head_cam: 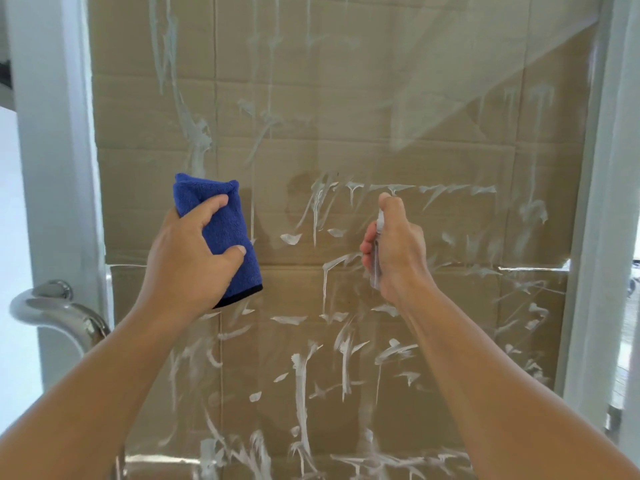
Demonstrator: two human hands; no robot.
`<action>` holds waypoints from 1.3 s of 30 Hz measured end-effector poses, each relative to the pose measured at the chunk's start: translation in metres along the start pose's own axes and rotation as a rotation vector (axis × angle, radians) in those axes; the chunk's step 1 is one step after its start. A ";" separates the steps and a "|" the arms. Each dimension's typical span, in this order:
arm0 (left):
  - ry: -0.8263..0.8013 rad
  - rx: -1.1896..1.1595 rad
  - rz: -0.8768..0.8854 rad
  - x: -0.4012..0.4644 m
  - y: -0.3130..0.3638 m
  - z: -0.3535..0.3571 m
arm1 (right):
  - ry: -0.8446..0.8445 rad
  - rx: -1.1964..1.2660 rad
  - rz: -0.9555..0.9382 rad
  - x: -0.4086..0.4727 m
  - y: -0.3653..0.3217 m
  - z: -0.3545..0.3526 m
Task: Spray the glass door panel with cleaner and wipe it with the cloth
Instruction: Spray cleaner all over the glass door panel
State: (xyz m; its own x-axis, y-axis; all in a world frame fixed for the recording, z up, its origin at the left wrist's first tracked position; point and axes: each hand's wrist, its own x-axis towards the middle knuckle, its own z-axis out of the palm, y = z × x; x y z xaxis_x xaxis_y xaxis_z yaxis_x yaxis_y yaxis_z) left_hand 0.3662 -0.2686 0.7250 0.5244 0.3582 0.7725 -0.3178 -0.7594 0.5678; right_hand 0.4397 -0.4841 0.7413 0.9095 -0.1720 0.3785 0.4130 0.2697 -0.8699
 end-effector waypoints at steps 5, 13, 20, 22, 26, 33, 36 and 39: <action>0.006 0.035 -0.025 0.005 -0.006 -0.012 | -0.003 0.022 -0.034 0.000 -0.001 0.009; -0.165 0.095 -0.012 0.011 -0.018 -0.026 | -0.002 0.044 -0.084 -0.001 0.001 0.022; -0.173 0.119 0.014 0.017 -0.034 -0.037 | -0.016 0.031 -0.027 -0.003 0.005 0.032; -0.169 0.128 0.023 0.019 -0.038 -0.040 | -0.009 0.009 -0.018 -0.003 0.008 0.035; -0.167 0.147 0.040 0.021 -0.045 -0.046 | -0.050 0.014 0.009 -0.005 0.011 0.038; -0.153 0.158 0.061 0.018 -0.054 -0.052 | -0.035 0.001 -0.065 -0.010 0.017 0.048; -0.147 0.155 0.045 0.017 -0.059 -0.054 | -0.026 0.011 -0.039 -0.012 0.025 0.049; -0.134 0.170 0.035 0.017 -0.066 -0.058 | -0.061 -0.020 -0.012 -0.017 0.031 0.050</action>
State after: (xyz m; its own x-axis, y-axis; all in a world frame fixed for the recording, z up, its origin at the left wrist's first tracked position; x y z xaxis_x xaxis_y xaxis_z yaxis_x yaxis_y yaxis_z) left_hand 0.3502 -0.1804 0.7173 0.6191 0.2632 0.7399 -0.2056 -0.8550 0.4762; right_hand 0.4395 -0.4257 0.7240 0.9057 -0.1166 0.4075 0.4238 0.2492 -0.8708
